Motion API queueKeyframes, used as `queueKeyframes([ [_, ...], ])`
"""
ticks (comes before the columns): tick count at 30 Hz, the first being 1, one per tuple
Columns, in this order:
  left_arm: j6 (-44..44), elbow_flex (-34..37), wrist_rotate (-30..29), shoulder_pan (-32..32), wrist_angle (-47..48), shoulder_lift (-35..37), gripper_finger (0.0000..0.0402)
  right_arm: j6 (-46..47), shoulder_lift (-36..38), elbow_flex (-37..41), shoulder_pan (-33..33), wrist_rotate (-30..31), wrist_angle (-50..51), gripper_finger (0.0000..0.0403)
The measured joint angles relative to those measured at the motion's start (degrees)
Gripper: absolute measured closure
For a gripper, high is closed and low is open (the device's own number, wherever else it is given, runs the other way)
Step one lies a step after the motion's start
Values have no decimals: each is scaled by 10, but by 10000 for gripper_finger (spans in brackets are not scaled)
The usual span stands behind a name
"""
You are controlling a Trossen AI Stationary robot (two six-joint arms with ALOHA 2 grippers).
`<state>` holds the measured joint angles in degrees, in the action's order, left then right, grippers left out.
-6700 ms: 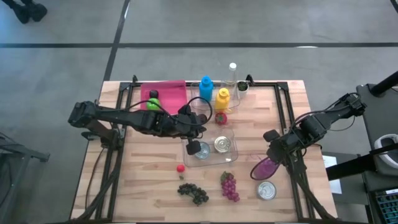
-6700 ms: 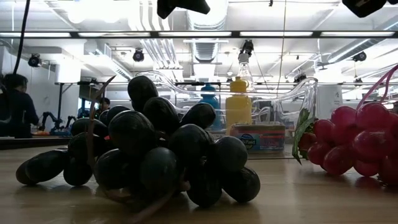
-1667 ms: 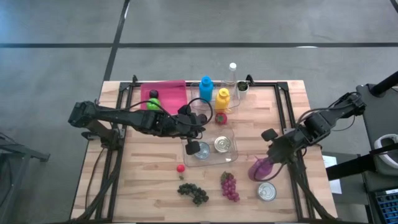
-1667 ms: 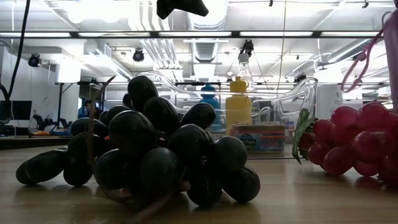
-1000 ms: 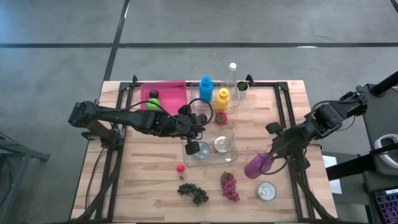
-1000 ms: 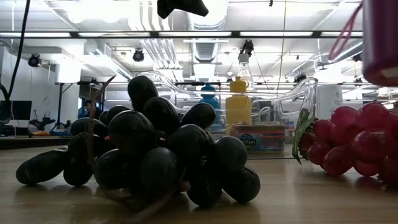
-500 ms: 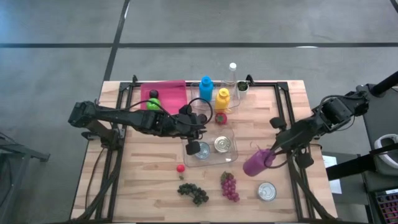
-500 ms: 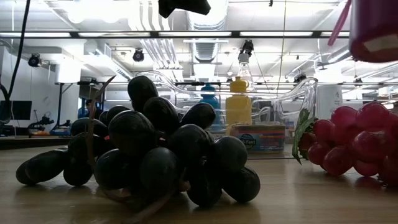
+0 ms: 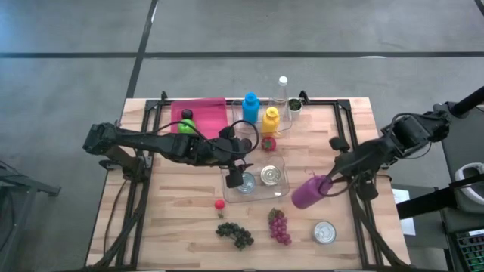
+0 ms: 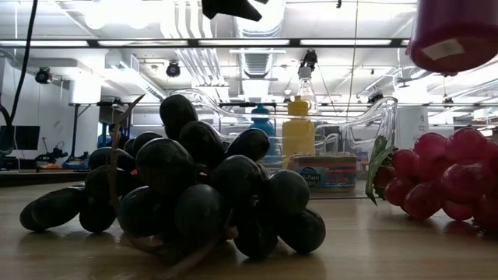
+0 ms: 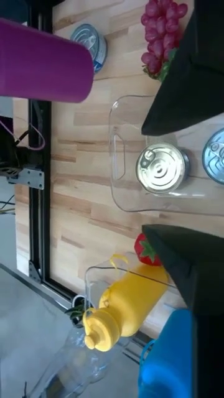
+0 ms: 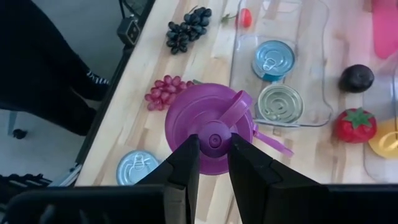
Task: Pick & Place Food Item
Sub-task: Put the purple bottle into the top transparent bin
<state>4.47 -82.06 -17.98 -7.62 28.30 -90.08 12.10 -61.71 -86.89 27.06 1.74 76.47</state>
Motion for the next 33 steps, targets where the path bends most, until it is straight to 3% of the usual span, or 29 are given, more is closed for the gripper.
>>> queueKeyframes([
  [9, 0, 0, 0, 0, -3, 0, 120, -2, -2, -16, -48, 0, 0, 333],
  [19, -13, -27, 0, 0, -1, 0, 132, -42, -24, -52, -145, -3, 0, 333],
  [33, -15, -107, 0, -2, 76, 18, 152, -159, -149, -184, -312, -53, 13, 333],
])
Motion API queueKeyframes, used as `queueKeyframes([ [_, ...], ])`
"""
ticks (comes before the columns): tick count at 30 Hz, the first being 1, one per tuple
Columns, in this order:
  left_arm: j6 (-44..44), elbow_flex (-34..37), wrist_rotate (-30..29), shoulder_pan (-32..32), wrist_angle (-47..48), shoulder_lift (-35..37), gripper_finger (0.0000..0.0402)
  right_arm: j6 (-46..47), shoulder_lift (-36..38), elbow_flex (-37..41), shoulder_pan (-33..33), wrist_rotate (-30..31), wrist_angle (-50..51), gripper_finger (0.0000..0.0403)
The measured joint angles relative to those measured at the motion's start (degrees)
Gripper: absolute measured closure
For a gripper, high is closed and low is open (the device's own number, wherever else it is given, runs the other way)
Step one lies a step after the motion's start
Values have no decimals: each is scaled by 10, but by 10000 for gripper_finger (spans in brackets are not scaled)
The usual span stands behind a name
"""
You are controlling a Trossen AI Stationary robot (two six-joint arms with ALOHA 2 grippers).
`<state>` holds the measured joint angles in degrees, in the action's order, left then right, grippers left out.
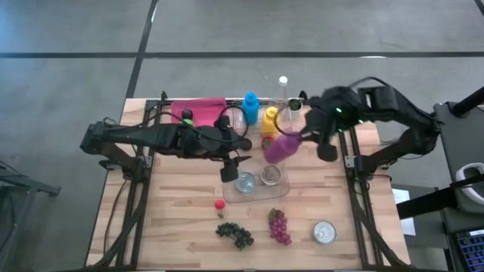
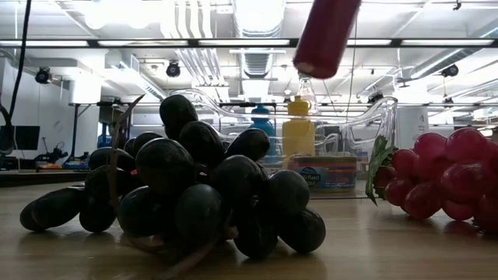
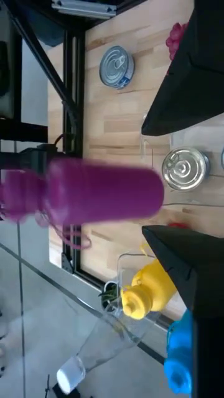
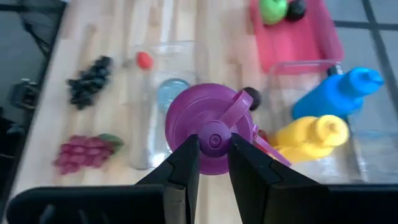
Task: Pick & Place Food Item
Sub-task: Put the purple bottle into the top transparent bin
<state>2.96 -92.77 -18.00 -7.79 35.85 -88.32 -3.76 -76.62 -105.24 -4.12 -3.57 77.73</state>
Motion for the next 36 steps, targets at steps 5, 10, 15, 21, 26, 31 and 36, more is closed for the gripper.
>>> queueKeyframes([
  [5, 4, 0, 0, 0, 12, 33, 156, -51, -68, -76, -62, -18, 19, 333],
  [10, 4, 1, 0, 0, 15, 60, 157, -86, -138, -156, -118, -60, 24, 333],
  [15, 0, 1, 0, 0, 17, 76, 151, -104, -208, -216, -160, -71, 35, 333],
  [21, -2, 1, 0, 0, 20, 76, 143, -118, -287, -278, -195, -85, 49, 333],
  [26, -2, 1, 0, 0, 38, 76, 137, -119, -322, -298, -221, -84, 48, 333],
  [31, -2, 1, 0, 0, 49, 76, 133, -119, -342, -297, -250, -84, 49, 333],
  [36, -2, 1, 0, 0, 49, 76, 130, -119, -359, -297, -256, -83, 40, 333],
])
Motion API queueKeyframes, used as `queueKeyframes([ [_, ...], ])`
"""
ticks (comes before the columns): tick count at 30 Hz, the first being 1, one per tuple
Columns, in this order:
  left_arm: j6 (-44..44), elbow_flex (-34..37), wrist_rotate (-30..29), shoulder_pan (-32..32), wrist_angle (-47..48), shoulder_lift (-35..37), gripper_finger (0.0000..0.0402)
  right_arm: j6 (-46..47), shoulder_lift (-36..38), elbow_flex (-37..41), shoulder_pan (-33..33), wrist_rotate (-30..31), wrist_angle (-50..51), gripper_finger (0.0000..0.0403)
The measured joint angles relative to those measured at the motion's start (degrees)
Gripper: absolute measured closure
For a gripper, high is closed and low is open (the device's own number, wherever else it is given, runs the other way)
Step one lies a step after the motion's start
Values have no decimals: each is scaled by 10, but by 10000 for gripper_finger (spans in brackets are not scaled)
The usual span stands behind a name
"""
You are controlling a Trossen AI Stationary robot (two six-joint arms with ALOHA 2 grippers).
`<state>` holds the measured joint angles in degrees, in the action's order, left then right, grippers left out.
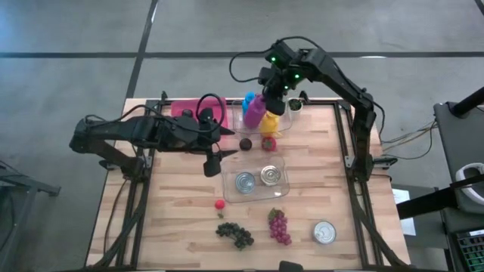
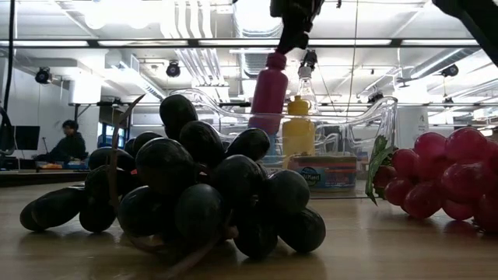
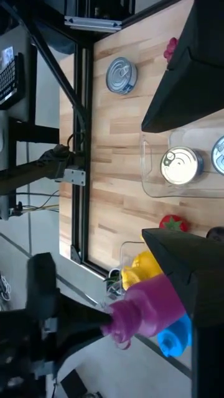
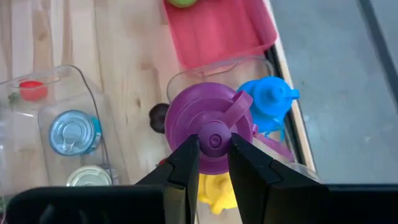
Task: Pick & Place Food Item
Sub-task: Put the purple bottle into the top transparent bin
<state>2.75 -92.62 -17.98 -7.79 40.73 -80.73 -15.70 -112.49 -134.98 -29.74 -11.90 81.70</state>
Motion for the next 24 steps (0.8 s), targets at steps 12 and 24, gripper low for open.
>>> queueKeyframes([
  [12, -26, 0, 0, 0, 3, 0, 148, -10, -41, 2, 0, 3, -2, 333],
  [24, -30, 0, 0, 0, 3, 0, 163, -28, -95, 2, 0, 3, -5, 333],
])
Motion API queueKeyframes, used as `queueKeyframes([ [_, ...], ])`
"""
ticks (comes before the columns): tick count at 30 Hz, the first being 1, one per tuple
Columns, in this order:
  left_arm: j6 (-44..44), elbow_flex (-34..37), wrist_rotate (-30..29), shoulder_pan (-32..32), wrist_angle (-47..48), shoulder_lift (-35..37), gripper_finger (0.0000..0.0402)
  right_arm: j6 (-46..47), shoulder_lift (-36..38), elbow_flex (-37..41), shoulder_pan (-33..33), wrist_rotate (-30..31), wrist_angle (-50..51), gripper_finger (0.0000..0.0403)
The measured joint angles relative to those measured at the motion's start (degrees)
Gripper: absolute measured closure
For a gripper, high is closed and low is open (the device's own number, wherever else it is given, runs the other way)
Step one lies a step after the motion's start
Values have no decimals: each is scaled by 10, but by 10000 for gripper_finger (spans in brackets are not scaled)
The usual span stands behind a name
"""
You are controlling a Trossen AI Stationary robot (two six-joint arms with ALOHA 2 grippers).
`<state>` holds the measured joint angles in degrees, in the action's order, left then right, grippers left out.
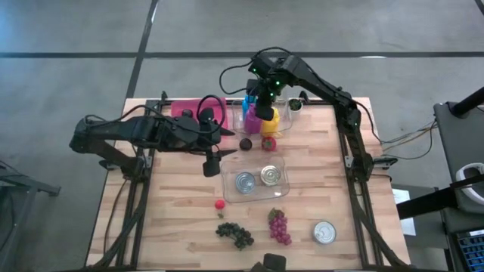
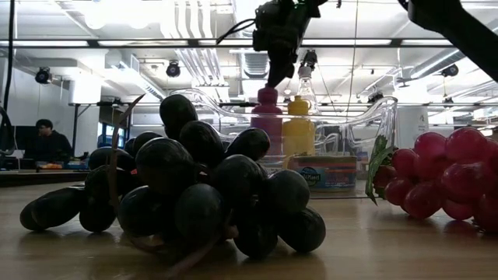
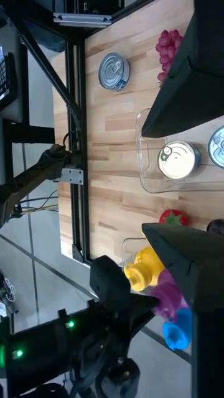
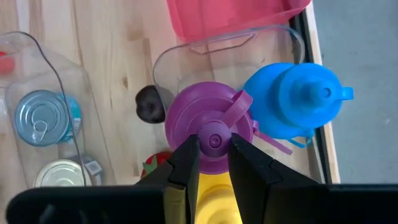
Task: Pick & Place Food Item
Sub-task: Put the purple bottle into the top transparent bin, then put the strawberry into the pink bin
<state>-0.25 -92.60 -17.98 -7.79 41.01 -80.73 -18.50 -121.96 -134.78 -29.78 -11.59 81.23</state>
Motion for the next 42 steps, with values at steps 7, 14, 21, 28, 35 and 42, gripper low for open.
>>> queueKeyframes([
  [7, 0, 0, 0, 0, 0, 0, 157, 0, -4, 0, 0, -2, 0, 332],
  [14, 0, 0, 0, 0, 0, 0, 148, 14, -2, 0, 0, -3, -1, 326],
  [21, 0, 0, 0, 0, 0, 0, 142, 16, -2, 0, 0, -3, -1, 284],
  [28, 2, 0, 0, 0, 0, 0, 141, 16, -1, 0, 0, -4, -2, 224],
  [35, 2, 0, 0, 0, 0, 0, 153, 25, 0, 0, 0, -4, -2, 184],
  [42, 2, 0, 0, 0, 0, 0, 162, 23, 26, -1, 0, -3, 9, 173],
])
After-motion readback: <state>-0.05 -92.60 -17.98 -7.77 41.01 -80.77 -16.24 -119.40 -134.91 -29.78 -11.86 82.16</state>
